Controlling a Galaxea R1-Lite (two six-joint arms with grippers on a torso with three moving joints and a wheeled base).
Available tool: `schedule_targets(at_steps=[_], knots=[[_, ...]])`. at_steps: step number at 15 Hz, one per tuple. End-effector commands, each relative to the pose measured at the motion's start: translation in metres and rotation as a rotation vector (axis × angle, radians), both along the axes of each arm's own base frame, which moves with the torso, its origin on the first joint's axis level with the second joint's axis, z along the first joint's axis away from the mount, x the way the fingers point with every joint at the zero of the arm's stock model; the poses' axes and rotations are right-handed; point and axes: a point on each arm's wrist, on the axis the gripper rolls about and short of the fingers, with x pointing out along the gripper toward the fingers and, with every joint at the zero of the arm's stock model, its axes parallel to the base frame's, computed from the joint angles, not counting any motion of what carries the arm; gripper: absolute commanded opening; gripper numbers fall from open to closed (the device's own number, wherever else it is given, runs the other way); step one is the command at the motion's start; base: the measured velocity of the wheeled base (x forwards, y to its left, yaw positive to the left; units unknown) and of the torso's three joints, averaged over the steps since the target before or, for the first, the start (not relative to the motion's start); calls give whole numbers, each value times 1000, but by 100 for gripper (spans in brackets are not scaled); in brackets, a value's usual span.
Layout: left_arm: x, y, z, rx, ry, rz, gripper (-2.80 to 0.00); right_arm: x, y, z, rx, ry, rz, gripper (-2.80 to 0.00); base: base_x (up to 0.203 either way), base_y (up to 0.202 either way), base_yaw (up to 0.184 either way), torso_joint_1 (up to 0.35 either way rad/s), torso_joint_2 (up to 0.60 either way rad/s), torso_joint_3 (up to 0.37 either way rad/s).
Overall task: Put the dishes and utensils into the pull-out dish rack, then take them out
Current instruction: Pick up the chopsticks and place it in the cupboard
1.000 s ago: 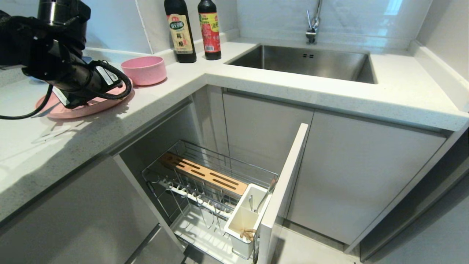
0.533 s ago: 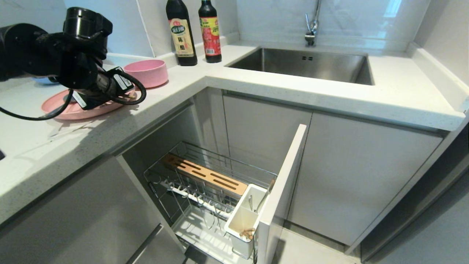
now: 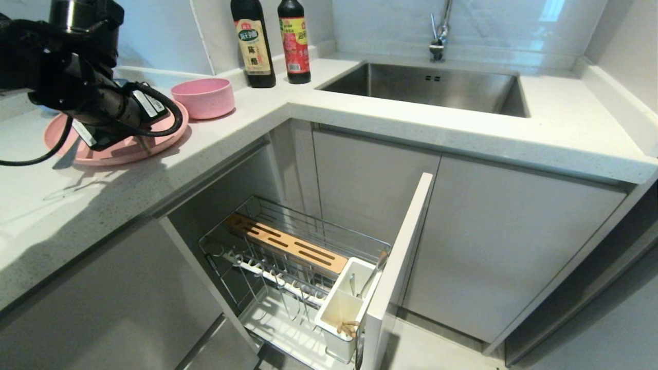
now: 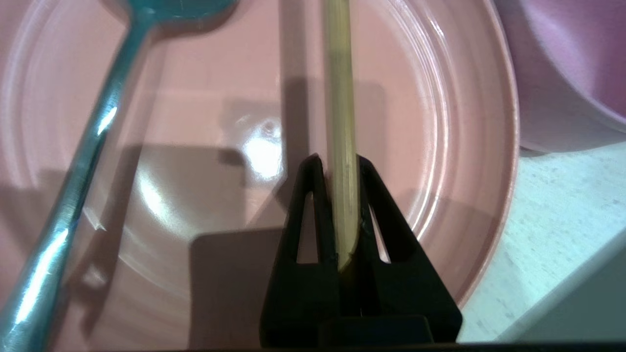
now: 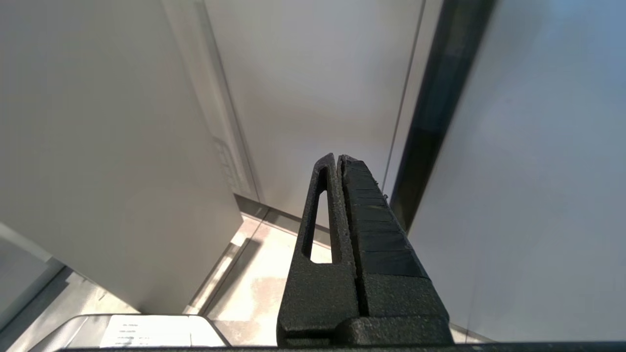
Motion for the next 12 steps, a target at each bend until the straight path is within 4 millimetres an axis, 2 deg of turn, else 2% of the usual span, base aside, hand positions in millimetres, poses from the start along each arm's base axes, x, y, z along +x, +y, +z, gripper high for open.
schedule_targets(at_steps=[1,12], knots=[[-21,5,22,-10,-89,15,-280,0,0,0,0,1,0,-280,0,0,0,0,0,0],[-63,11,56,-51,-221,-10,-280,0,0,0,0,1,0,-280,0,0,0,0,0,0]])
